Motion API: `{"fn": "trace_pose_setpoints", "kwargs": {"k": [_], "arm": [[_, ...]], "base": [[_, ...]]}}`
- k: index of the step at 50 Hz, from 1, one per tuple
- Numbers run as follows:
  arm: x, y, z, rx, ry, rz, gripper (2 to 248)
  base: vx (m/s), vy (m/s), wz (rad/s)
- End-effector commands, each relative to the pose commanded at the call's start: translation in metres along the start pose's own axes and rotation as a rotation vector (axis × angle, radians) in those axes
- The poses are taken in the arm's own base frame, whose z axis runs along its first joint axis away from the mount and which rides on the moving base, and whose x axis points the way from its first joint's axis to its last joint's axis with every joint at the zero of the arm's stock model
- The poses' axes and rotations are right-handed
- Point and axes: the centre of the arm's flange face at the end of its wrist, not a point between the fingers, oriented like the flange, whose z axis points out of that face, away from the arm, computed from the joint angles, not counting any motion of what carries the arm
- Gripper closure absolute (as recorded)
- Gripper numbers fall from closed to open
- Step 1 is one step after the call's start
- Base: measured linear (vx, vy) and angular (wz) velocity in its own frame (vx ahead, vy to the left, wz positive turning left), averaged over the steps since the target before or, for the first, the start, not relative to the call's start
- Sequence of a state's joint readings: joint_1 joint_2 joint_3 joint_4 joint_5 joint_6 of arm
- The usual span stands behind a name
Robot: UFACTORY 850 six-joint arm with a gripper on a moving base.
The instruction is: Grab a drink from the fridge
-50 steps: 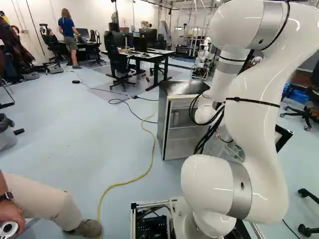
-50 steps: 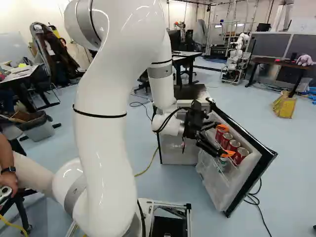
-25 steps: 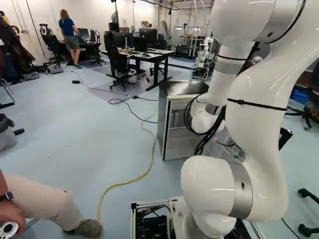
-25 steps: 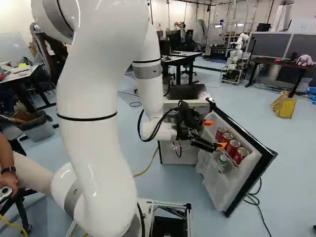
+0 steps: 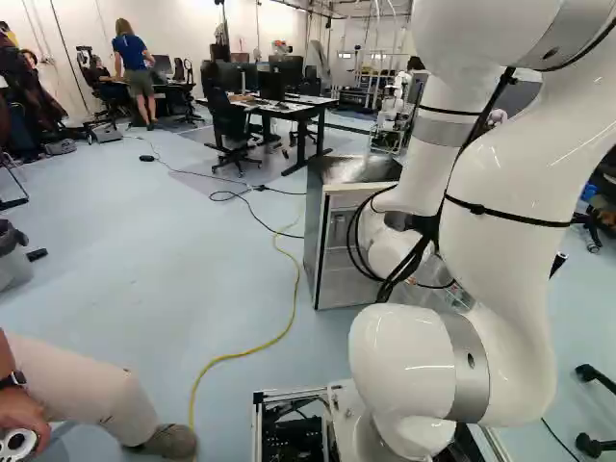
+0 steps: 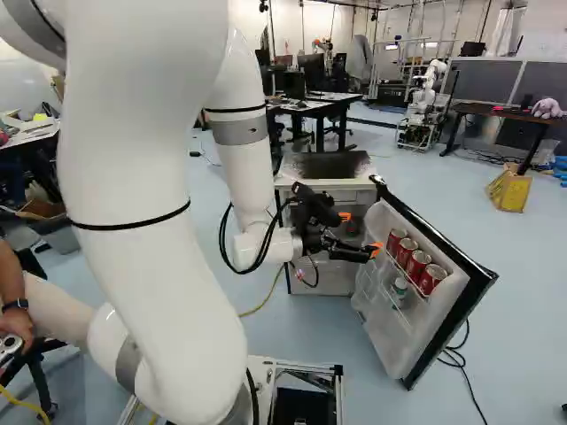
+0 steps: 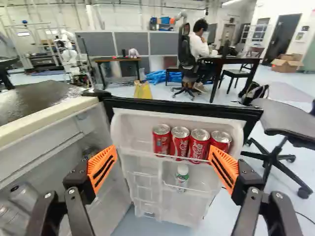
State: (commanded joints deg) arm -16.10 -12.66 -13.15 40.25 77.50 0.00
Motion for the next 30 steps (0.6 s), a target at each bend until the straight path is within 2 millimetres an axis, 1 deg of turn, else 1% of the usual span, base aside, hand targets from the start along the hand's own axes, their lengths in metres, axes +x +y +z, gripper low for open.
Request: {"fn": "trace_pose_setpoints", "kwargs": {"k": [7,30], "arm": [[-0.001,-0.005,-0.005,0.078,-0.002,-0.019,3],[-0.003,-0.026,-0.01,0.315,-0.005,-0.073,3]], "base": [[0.0,0.0,0.0],[0.0,0.0,0.0]]}}
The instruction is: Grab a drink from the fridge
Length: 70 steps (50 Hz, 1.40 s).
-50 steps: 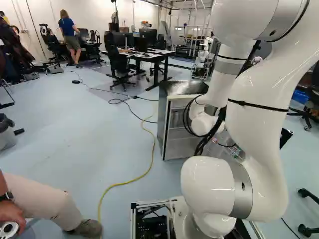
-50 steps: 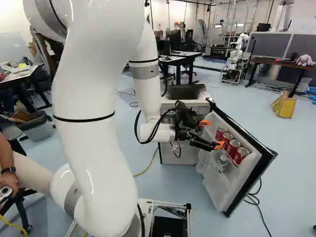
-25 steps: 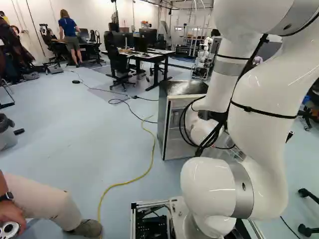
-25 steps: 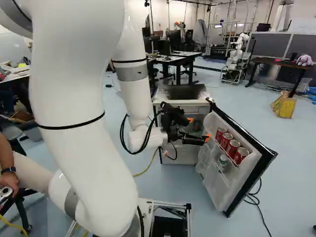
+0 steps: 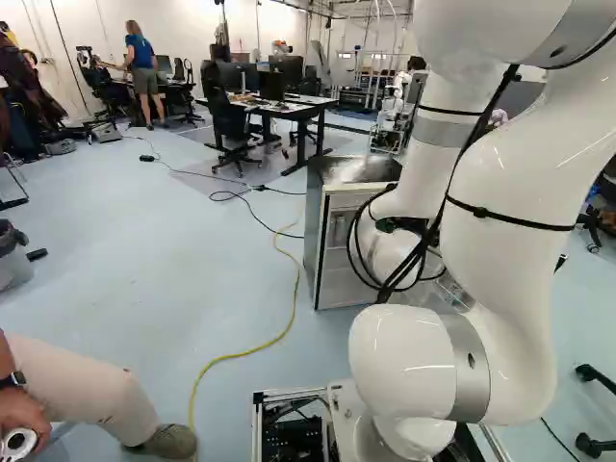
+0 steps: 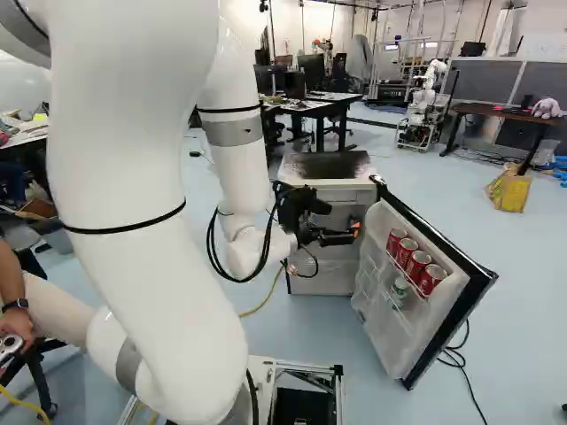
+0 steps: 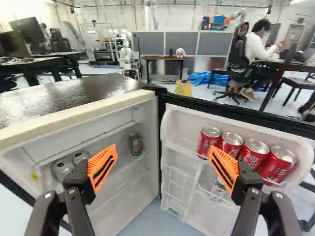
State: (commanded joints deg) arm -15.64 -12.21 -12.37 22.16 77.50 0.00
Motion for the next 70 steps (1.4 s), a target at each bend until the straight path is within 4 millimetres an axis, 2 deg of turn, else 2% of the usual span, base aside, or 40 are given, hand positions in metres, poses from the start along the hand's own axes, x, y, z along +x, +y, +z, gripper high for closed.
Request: {"fn": "trace_pose_setpoints", "kwargs": {"k": [30,54,70], "arm": [[-0.025,-0.029,0.02,0.285,-0.065,-0.078,3],[-0.046,-0.032,0.051,0.371,-0.108,-0.097,3],[-0.062,-0.037,0.059,0.44,-0.141,-0.11,3]], "base": [[0.0,0.0,0.0],[0.0,0.0,0.0],[0.0,0.0,0.0]]}}
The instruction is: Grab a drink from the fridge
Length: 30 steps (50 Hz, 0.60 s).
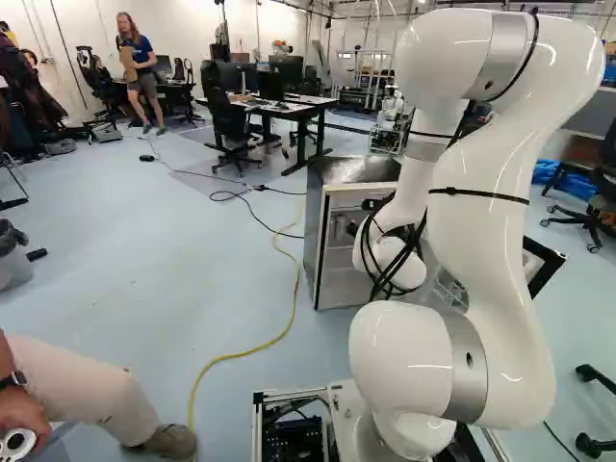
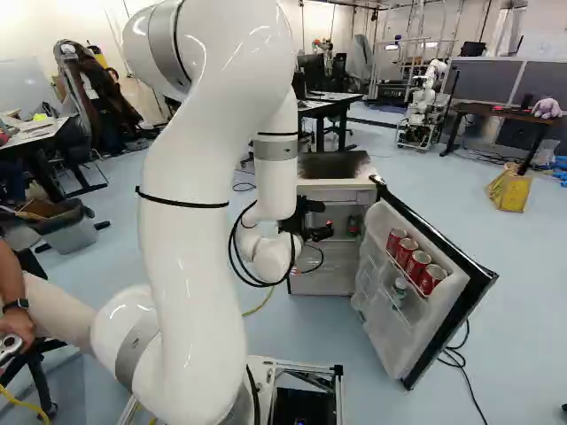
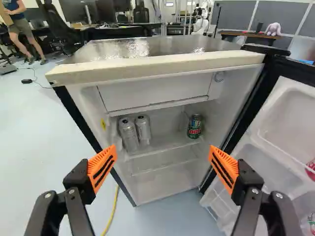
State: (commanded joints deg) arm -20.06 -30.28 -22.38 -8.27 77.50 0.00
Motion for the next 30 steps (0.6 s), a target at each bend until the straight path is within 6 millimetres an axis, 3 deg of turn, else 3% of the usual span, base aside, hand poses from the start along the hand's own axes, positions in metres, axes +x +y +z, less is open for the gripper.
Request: {"fn": "trace_pose_setpoints", "kwargs": {"k": [30], "arm": [[-0.029,-0.002,0.015,0.037,-0.062,0.002,3]], "base": [[0.0,0.0,0.0]]}}
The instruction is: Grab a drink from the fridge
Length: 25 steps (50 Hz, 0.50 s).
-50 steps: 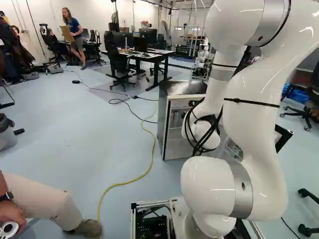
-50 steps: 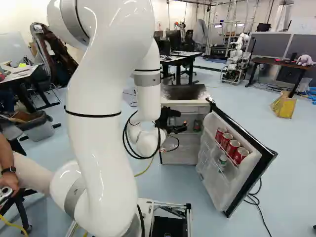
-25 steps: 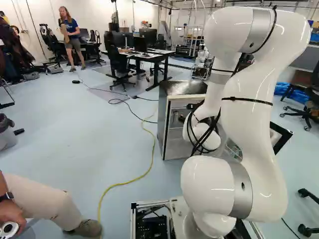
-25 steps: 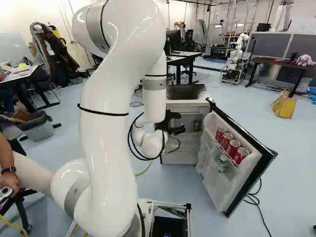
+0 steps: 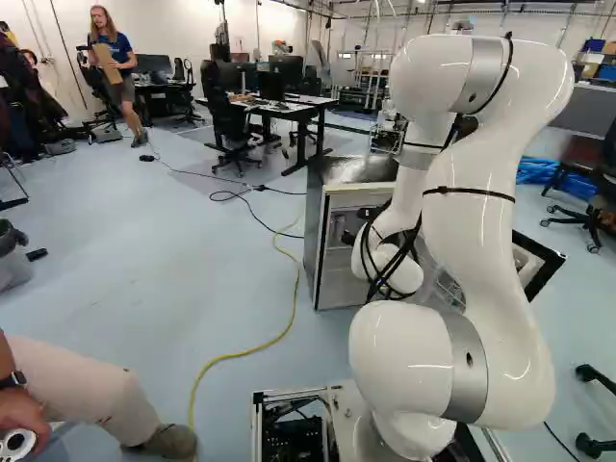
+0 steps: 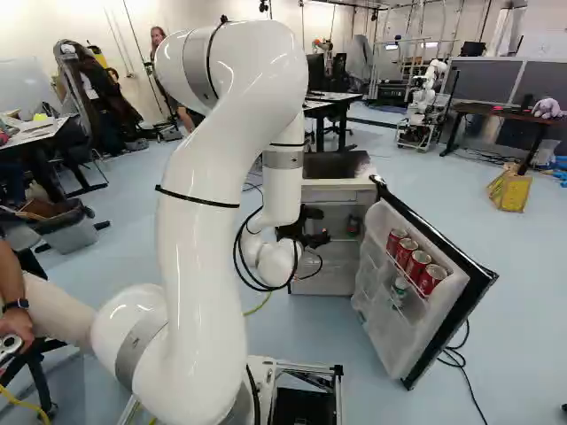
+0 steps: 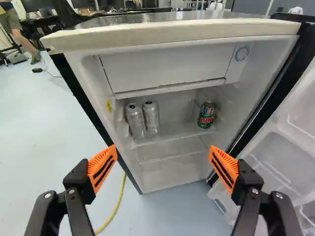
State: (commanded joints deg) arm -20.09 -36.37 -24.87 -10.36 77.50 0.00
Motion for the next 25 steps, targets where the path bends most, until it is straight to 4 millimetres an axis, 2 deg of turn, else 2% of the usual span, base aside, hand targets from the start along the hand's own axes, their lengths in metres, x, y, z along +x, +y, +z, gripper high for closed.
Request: {"fn": "trace_pose_setpoints", "kwargs": {"k": [25], "arm": [[-0.003,0.0023,0.0018,-0.023,-0.006,0.006,3]], "base": [[0.0,0.0,0.0]]}}
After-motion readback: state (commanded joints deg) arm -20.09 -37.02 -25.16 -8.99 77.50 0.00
